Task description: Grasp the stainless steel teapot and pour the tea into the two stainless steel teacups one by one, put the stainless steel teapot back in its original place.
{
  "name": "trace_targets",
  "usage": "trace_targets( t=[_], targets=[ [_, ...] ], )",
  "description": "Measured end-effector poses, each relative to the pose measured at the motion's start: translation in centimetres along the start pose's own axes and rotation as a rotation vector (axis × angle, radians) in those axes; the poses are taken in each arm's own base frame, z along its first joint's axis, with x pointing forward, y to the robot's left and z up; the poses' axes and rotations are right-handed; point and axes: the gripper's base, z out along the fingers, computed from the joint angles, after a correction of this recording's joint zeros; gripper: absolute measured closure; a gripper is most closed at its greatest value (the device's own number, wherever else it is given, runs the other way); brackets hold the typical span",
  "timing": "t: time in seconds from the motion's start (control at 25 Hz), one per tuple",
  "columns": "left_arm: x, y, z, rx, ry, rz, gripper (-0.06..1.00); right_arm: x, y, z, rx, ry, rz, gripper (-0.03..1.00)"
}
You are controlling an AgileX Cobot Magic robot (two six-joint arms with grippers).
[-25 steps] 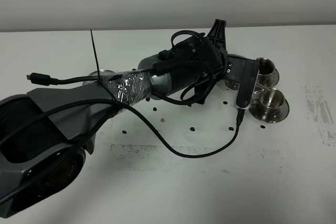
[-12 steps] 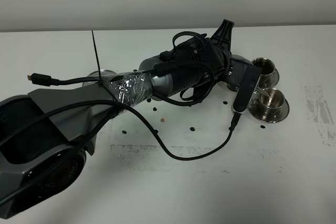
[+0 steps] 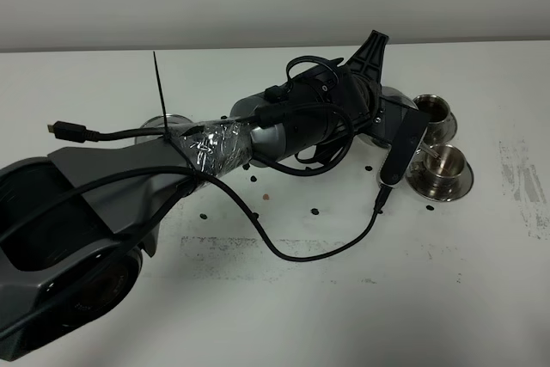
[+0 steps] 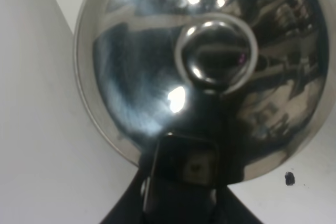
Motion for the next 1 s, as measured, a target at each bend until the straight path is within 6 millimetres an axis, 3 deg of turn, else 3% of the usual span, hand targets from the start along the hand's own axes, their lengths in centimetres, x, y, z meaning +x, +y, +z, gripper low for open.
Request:
trace_targets(
  t=[1.0],
  targets=[
    [0.07, 0.50, -0.01, -0.055, 0.009, 0.040, 0.78, 0.00, 0.00, 0.00, 0.000, 0.000, 0.000, 0.57]
  ],
)
